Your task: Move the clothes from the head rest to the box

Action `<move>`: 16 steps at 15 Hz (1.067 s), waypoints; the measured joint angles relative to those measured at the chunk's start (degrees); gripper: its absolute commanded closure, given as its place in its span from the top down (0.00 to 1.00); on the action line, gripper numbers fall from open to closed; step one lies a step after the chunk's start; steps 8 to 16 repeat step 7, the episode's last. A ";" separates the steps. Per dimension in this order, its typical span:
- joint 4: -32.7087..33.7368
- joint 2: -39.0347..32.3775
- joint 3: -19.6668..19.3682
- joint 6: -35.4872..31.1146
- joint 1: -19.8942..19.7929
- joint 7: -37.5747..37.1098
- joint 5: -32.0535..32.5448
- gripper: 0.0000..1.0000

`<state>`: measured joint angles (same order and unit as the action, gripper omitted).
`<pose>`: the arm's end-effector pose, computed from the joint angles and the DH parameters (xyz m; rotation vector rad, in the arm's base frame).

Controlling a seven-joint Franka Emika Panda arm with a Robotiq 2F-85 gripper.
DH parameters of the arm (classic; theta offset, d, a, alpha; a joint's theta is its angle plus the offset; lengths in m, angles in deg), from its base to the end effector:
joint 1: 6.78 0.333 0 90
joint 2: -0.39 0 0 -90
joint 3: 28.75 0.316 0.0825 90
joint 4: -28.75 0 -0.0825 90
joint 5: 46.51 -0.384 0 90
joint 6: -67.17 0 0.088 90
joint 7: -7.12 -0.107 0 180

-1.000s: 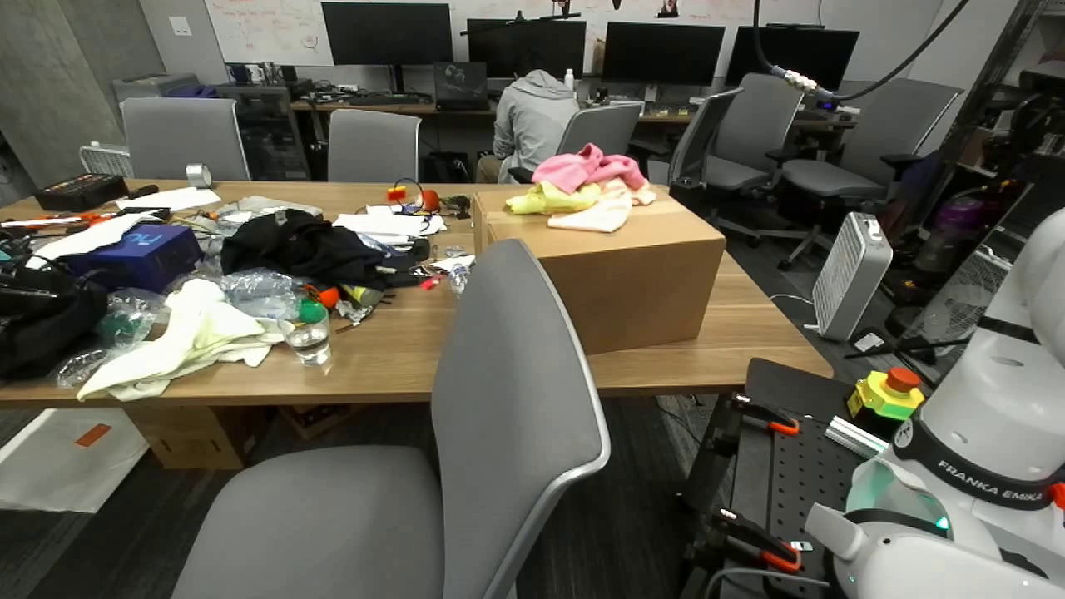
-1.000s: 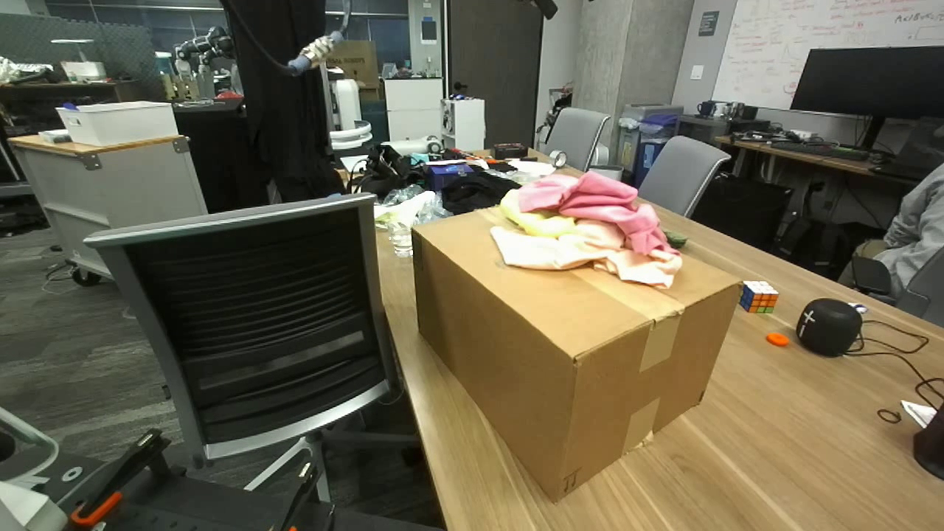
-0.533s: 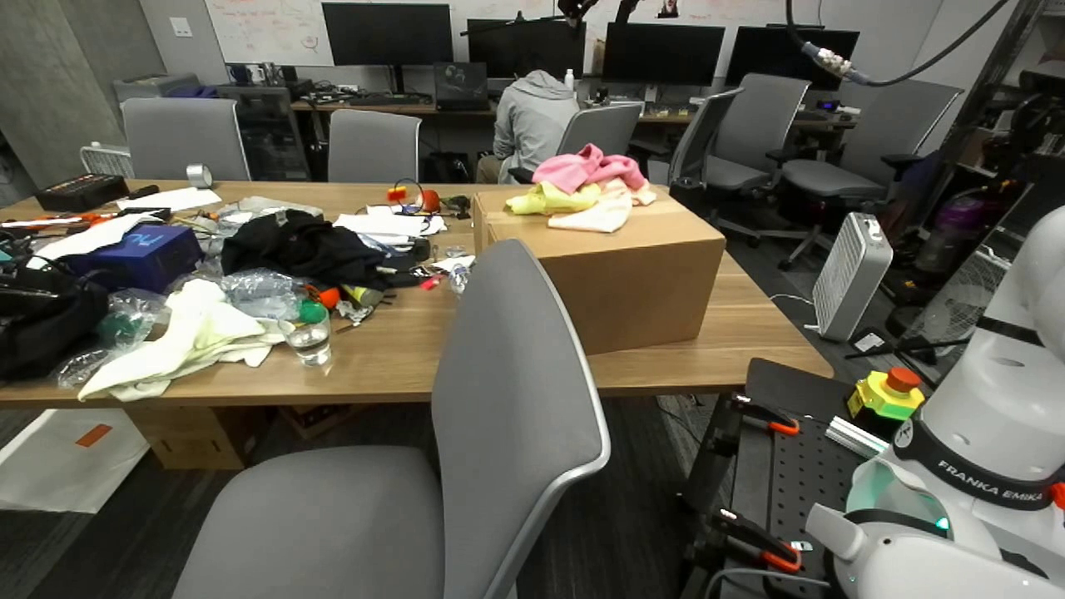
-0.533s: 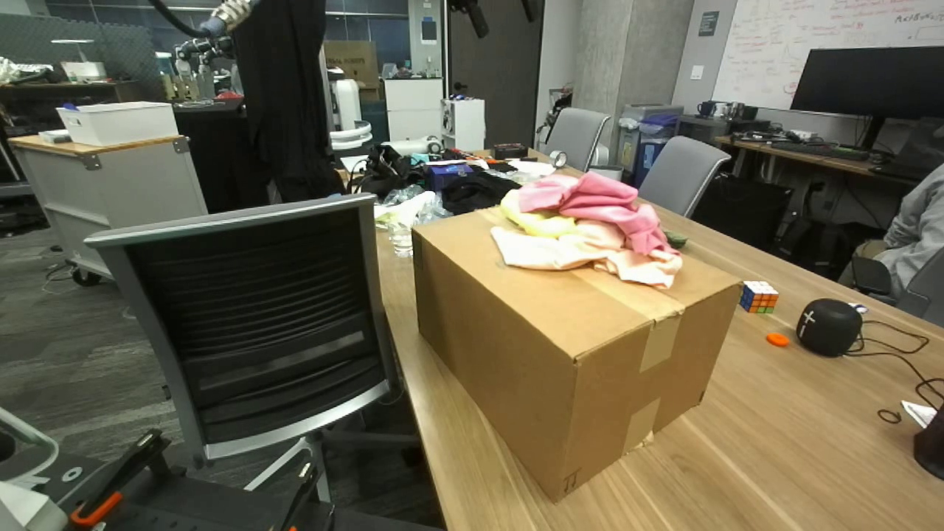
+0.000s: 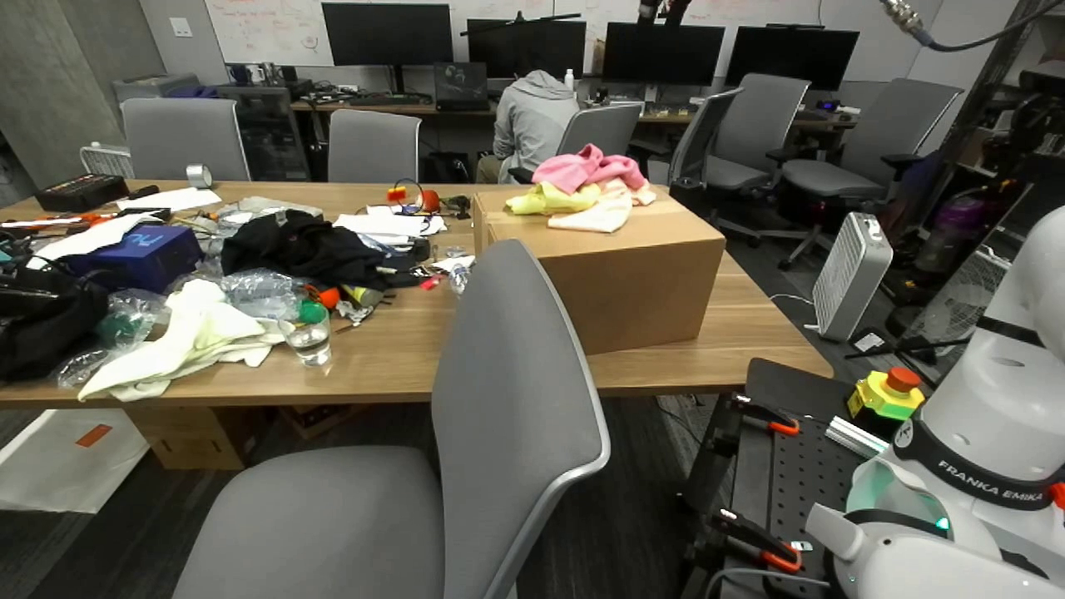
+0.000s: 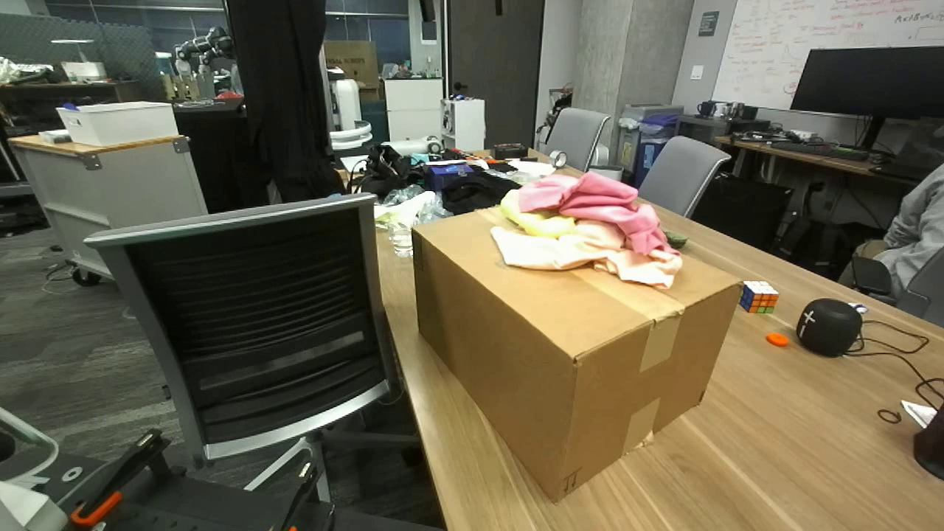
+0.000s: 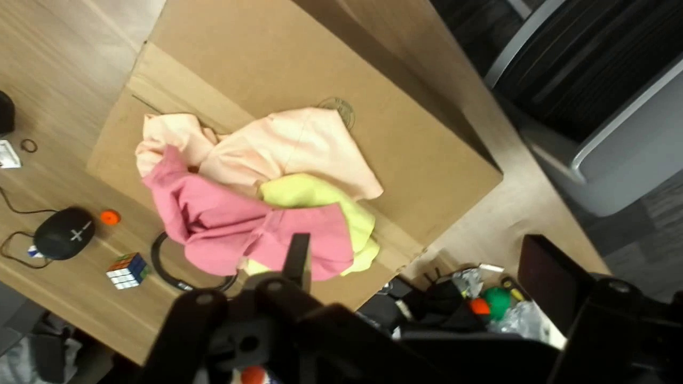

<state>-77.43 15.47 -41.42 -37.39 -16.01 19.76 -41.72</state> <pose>0.4519 -0.2044 0.6475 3.0242 -0.2258 0.3215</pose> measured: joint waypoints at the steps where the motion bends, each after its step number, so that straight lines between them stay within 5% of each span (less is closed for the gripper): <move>1: -0.69 1.12 -0.82 1.80 0.00 3.62 -1.15 1.00; 7: -7.56 7.67 -5.14 6.83 0.01 18.24 -4.77 1.00; 16: -7.56 7.67 -5.14 6.83 0.01 18.24 -4.77 1.00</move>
